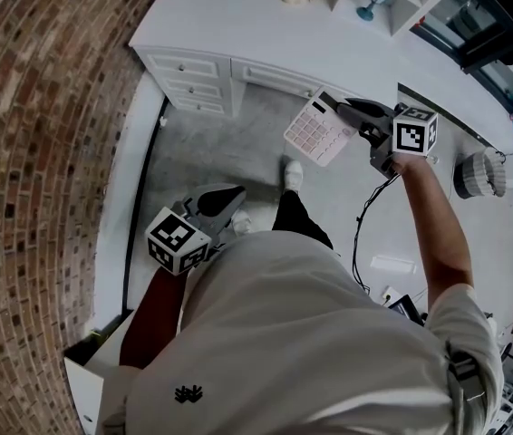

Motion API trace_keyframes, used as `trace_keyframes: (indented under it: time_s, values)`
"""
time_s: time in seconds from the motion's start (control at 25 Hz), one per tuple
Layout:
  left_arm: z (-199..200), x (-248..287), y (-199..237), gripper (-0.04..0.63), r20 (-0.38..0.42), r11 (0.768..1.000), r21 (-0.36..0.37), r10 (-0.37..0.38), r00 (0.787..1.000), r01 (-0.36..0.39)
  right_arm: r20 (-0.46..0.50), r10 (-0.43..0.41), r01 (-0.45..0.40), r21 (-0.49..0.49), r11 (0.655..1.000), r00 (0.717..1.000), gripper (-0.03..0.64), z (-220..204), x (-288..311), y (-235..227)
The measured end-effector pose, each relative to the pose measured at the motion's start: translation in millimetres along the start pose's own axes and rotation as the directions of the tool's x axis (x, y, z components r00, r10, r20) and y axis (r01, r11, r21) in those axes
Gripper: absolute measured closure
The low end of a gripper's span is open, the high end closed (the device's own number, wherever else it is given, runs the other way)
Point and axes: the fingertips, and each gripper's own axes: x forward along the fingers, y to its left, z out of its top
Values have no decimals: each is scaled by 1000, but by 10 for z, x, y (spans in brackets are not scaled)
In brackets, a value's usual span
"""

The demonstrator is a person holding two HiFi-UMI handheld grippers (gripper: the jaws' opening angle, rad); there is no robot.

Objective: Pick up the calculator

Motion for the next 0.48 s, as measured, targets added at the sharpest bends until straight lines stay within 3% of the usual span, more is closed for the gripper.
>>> trace_keyframes:
  time_s: [0.48]
  values:
    - [-59,-82,-37,590,8,1000,6,4,1000,-5,5,4,-4,-5,1000,1000,558,-46,-27,128]
